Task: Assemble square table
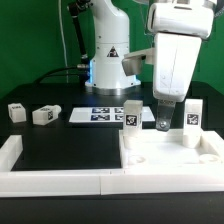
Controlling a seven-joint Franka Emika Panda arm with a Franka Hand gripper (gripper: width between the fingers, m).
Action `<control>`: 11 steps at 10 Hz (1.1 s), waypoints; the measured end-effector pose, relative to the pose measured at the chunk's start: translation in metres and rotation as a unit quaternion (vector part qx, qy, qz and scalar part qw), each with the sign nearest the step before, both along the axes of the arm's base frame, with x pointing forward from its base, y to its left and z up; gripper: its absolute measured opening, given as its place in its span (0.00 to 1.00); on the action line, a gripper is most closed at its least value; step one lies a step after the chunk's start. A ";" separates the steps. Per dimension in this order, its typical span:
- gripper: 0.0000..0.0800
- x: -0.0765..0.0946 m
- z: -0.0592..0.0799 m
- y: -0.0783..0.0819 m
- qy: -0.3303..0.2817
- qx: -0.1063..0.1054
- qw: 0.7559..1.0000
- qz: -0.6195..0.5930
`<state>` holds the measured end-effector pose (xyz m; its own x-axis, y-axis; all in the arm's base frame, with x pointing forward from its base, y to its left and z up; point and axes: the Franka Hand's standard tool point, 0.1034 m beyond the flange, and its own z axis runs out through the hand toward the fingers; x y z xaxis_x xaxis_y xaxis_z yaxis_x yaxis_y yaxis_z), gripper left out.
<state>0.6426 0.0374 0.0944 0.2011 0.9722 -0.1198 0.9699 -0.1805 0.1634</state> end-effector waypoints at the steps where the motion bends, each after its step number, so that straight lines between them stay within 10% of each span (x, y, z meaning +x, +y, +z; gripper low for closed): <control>1: 0.81 0.000 0.000 0.000 0.000 0.000 1.000 -0.001; 3: 0.81 -0.017 -0.010 -0.015 0.002 0.016 0.998 -0.060; 7: 0.81 -0.043 0.023 -0.073 0.010 0.024 0.987 -0.157; 11: 0.81 -0.044 0.021 -0.071 -0.007 0.037 0.960 -0.278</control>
Offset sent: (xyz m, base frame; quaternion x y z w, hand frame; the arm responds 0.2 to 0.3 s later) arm -0.0533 -0.0423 0.0226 0.0568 0.0193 0.1489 0.9870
